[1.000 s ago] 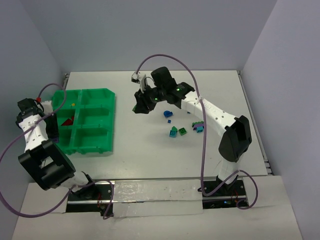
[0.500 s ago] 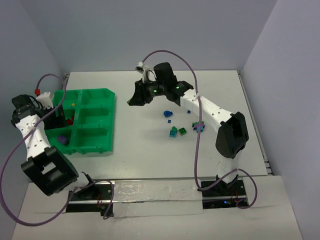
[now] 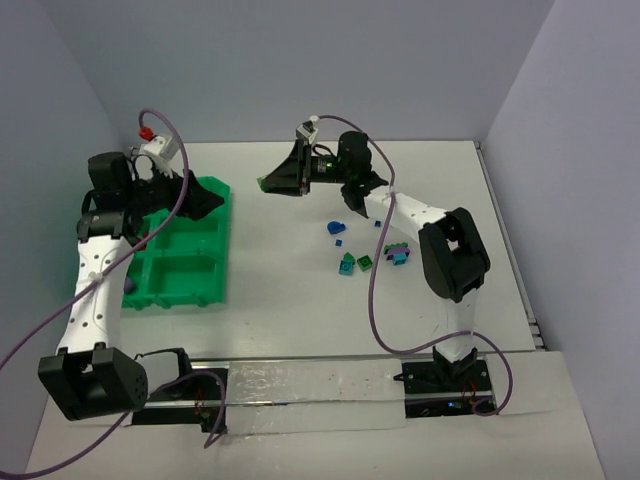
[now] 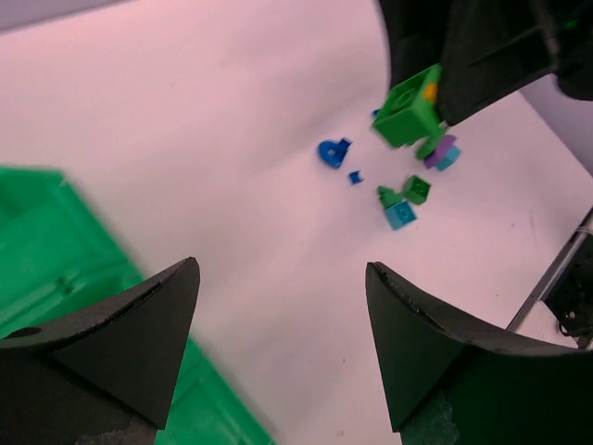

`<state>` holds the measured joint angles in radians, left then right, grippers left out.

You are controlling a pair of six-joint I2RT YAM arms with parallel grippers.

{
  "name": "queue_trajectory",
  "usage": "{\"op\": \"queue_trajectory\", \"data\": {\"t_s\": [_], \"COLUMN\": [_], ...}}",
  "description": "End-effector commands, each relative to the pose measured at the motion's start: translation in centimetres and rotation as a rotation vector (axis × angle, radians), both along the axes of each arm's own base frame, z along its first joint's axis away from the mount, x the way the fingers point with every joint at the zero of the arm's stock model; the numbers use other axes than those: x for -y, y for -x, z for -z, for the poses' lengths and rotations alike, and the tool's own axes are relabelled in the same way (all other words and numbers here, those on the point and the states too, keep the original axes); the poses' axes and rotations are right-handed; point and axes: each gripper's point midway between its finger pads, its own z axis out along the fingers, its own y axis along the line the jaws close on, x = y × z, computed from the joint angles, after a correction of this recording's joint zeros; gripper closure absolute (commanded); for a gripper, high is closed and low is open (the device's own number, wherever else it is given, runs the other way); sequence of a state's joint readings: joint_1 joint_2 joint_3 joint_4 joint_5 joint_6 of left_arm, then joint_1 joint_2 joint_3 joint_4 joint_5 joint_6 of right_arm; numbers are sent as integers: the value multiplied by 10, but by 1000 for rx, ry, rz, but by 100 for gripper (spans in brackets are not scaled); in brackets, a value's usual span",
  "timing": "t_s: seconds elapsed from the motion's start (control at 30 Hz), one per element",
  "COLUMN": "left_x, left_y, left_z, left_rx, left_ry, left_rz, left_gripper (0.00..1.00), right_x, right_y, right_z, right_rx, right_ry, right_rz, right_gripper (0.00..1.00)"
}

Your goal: Sort the legos into containers by color

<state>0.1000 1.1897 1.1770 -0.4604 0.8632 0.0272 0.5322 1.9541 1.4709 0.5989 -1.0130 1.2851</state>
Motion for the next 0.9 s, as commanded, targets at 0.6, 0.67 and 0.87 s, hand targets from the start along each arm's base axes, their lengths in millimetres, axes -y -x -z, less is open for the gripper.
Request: {"op": "queue_trajectory", "data": {"t_s": [0.6,0.67,0.87], "left_x": [92,95,98], "left_y": [23,22,19], "left_z": [-29,-27,-26], "left_rx": [360,360,358], "left_ry": [-55,-59,-67], "left_rz": [375,377,371], "left_gripper": [24,25,45], "right_x": [-13,-14,-18], "right_y": [42,45,50], "right_z": [-20,-19,-18], "right_rx": [-26,-29,-31], "right_ry": [-82,-80,-79], "right_rz": [-128,-136,-152], "right_gripper": [100,100,100]}}
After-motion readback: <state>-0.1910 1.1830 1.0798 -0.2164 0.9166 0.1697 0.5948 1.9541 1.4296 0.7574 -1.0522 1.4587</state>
